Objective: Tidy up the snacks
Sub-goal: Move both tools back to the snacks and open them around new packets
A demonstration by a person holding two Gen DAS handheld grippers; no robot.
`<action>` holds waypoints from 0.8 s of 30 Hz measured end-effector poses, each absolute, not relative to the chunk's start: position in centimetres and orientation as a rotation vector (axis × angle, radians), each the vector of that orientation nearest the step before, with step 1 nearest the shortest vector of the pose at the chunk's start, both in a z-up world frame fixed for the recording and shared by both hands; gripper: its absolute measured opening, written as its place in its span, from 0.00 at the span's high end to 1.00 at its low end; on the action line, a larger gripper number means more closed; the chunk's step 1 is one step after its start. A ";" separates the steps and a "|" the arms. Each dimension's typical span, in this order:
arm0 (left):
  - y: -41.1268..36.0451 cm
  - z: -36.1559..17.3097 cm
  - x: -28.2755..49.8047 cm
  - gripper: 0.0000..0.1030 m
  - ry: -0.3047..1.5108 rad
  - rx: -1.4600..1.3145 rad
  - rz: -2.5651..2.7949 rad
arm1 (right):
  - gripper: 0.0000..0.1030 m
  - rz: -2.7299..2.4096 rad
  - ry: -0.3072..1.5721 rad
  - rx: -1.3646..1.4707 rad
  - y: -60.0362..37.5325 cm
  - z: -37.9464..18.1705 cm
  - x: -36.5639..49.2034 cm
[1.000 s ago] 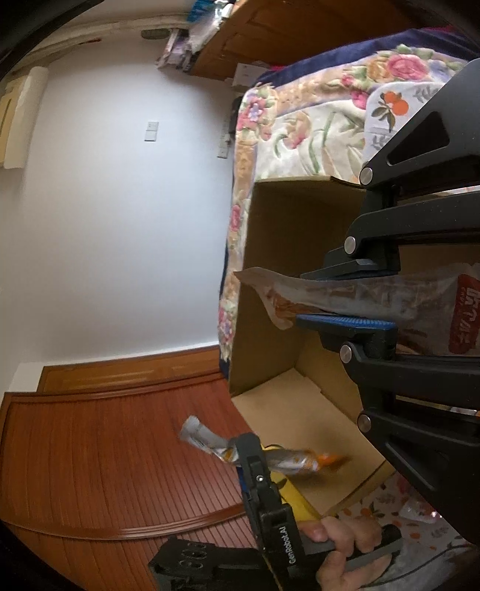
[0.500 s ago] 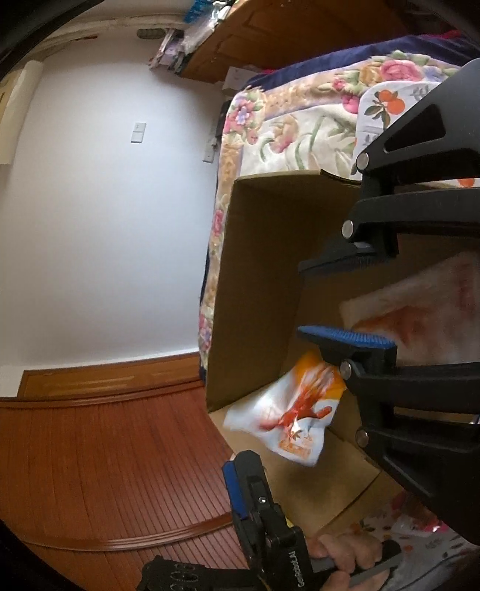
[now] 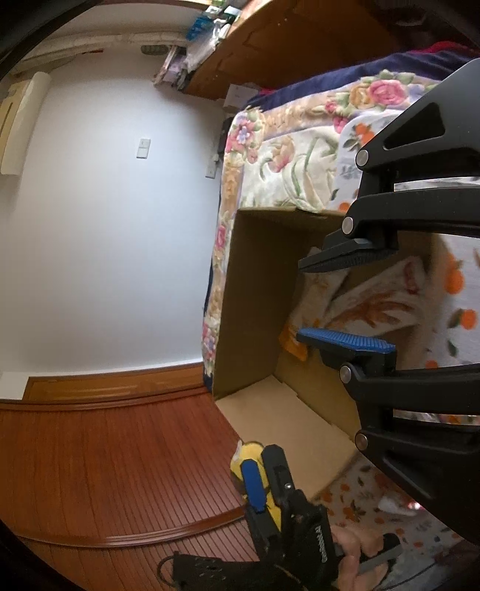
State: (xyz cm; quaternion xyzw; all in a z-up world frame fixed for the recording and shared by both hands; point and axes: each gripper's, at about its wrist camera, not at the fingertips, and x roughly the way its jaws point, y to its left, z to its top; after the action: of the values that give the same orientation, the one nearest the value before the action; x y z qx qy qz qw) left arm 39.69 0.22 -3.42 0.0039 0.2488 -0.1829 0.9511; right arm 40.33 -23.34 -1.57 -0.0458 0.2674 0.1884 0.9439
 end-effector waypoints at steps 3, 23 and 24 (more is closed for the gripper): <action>0.7 -3.7 37.7 0.39 0.515 0.014 -0.371 | 0.69 0.375 0.546 -0.098 -23.4 -0.8 37.7; -0.6 -10.8 27.4 0.34 0.629 0.077 -0.416 | 0.53 0.337 0.744 -0.020 -24.1 -10.0 28.4; -0.7 -11.0 27.2 0.34 0.634 0.076 -0.416 | 0.52 0.340 0.753 -0.024 -23.9 -10.4 28.3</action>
State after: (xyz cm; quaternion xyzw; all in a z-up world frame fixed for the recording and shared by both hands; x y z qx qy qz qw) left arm 27.18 -0.69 -11.02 0.0373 0.3092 -0.2029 0.9284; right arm 28.27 -23.93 -10.44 -0.0116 0.3658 0.1650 0.9159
